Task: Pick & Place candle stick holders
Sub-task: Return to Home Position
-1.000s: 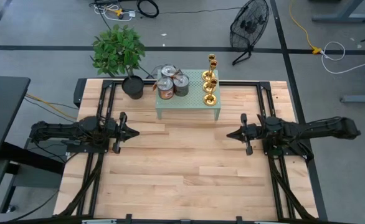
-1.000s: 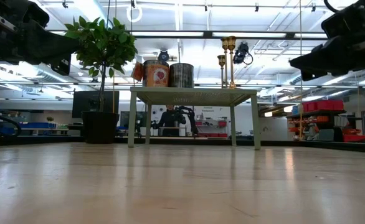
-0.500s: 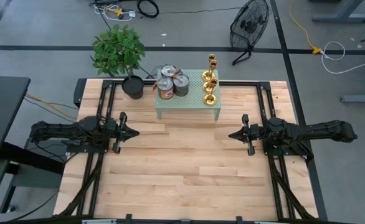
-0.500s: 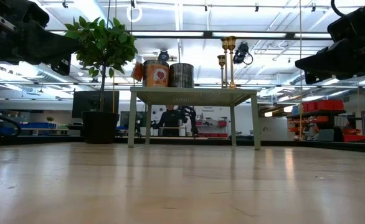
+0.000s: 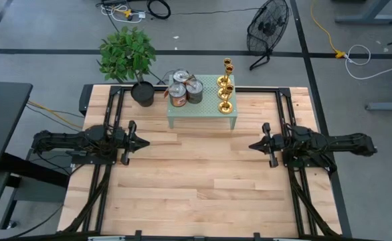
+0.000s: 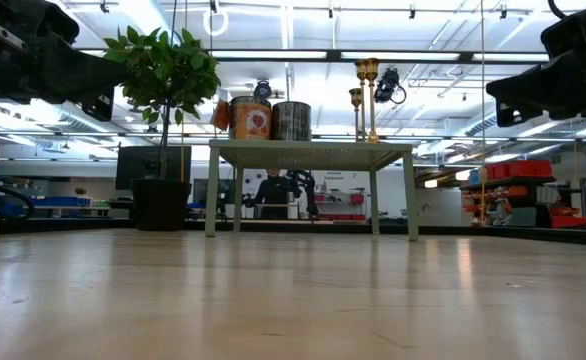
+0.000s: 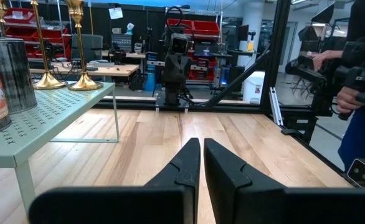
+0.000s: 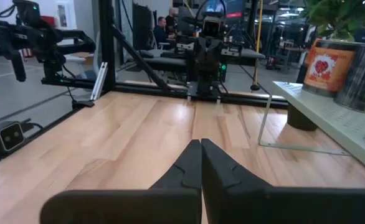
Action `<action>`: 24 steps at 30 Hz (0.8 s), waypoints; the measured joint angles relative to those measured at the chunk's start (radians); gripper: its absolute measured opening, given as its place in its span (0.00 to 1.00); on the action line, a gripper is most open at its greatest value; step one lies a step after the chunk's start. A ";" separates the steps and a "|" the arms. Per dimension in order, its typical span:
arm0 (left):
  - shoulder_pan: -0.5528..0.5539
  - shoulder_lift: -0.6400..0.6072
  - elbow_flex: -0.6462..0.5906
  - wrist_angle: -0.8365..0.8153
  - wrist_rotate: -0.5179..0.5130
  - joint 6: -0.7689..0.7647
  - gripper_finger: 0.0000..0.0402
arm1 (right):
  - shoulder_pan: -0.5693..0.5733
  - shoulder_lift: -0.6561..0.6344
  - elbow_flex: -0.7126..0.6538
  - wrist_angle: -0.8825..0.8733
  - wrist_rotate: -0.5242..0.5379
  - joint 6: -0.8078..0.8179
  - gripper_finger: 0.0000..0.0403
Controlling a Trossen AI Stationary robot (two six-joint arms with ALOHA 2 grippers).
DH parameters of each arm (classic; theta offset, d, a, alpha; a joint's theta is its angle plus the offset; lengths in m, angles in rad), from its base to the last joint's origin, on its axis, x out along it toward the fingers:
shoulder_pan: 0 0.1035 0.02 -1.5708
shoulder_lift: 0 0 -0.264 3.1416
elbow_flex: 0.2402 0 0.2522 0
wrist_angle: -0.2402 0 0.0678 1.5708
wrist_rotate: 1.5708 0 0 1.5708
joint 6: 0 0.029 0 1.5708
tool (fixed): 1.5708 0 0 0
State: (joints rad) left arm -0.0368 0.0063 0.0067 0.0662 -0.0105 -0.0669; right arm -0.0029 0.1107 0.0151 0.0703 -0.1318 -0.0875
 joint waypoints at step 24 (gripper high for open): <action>0.000 0.000 0.000 0.000 0.000 0.000 0.07 | 0.018 -0.111 0.000 -0.042 0.013 -0.026 0.00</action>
State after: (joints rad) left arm -0.0368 0.0063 0.0067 0.0662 -0.0105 -0.0670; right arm 0.0154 -0.0006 0.0154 0.0278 -0.1186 -0.1139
